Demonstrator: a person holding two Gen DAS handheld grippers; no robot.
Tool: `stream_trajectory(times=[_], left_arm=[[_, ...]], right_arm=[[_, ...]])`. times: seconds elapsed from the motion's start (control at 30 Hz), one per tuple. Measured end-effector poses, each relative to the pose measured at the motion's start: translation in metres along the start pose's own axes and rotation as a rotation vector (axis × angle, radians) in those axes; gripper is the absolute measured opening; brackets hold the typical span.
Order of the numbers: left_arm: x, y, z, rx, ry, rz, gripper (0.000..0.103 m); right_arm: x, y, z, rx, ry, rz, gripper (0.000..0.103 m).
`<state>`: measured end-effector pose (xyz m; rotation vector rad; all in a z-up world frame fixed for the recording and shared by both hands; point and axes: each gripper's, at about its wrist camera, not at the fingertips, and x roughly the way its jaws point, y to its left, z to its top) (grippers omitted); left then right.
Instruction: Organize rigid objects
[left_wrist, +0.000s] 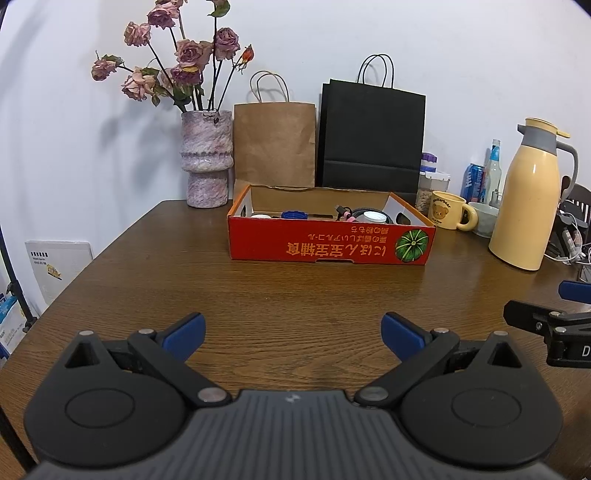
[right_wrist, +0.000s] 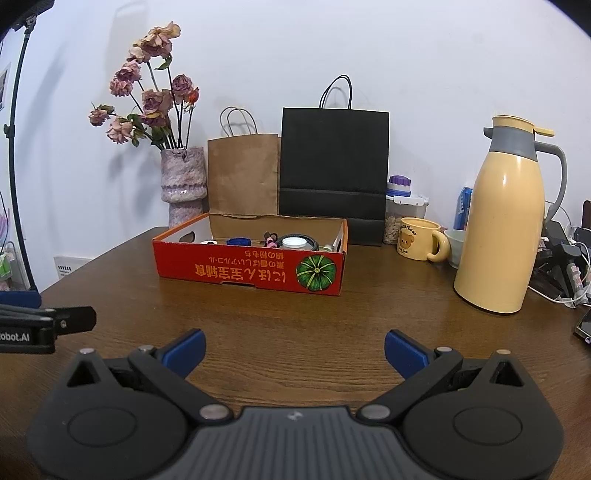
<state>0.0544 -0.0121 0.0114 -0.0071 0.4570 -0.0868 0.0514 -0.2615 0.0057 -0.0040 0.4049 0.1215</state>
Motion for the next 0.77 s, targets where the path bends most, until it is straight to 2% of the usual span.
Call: stream_trajectory(times=[0.77], left_arm=[[0.0091, 0.0084, 0.0005, -0.028, 0.007, -0.001, 0.103]], right_arm=[[0.0064, -0.0046, -0.0018, 0.007, 0.017, -0.003, 0.103]])
